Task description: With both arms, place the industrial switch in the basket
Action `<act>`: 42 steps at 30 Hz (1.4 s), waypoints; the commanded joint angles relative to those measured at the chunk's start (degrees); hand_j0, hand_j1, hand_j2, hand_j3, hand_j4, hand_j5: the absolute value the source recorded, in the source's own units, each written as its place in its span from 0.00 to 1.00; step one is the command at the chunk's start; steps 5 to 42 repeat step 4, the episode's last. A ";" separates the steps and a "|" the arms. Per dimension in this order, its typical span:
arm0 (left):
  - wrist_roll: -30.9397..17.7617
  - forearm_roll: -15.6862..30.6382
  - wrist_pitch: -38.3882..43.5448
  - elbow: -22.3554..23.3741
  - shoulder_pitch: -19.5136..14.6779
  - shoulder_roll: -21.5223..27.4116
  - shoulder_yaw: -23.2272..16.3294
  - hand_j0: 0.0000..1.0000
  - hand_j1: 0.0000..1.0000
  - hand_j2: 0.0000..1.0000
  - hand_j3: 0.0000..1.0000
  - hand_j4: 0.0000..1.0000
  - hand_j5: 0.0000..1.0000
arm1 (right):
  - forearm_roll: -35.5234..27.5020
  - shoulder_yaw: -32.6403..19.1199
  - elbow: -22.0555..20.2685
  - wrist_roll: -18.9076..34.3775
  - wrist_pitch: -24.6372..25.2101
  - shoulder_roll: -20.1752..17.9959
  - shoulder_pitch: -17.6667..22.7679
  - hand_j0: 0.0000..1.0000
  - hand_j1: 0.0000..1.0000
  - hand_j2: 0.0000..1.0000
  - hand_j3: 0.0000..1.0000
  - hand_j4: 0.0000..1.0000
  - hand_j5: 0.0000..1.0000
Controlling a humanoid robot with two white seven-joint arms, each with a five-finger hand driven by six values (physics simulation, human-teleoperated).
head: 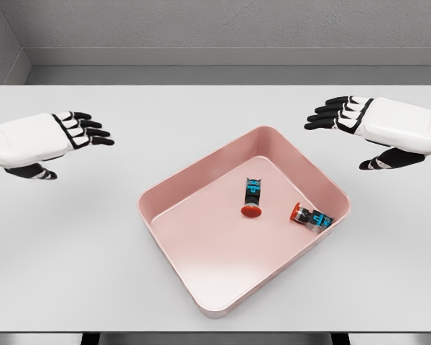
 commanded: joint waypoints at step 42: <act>-0.04 0.32 0.12 0.02 0.00 0.09 0.48 1.00 1.00 1.00 1.00 1.00 1.00 | -0.38 -0.03 -0.01 -0.03 0.16 0.03 0.00 1.00 1.00 1.00 1.00 1.00 1.00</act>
